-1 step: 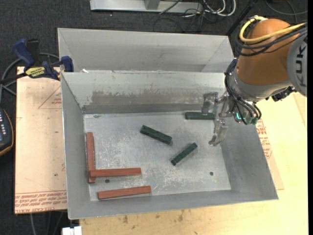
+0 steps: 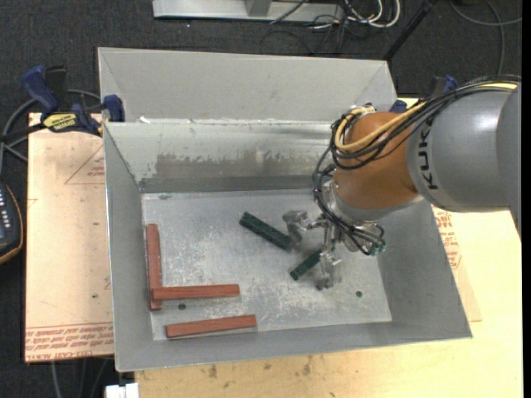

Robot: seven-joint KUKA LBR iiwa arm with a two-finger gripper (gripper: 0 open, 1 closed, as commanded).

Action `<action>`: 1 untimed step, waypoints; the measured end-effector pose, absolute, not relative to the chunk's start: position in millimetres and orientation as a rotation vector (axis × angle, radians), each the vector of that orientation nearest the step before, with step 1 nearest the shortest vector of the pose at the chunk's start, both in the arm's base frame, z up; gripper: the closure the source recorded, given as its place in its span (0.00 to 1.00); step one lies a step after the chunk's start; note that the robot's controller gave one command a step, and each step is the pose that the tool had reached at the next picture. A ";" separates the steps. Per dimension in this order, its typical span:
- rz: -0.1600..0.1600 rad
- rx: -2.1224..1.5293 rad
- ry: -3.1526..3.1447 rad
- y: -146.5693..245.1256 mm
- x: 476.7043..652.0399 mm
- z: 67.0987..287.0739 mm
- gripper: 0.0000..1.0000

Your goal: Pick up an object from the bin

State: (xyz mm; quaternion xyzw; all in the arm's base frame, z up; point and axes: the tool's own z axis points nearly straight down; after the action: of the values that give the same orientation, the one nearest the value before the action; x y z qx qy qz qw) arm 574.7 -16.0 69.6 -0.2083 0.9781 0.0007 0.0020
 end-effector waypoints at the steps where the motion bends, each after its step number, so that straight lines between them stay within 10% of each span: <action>1: 0.000 -0.610 3.078 -29.7 563.2 101.6 0.00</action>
Offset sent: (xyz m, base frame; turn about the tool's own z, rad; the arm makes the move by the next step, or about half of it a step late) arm -0.0121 -0.0137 0.0304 0.0271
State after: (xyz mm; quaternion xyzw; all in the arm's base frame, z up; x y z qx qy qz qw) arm 563.2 -29.7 101.6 -0.1943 0.9809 0.0001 0.0018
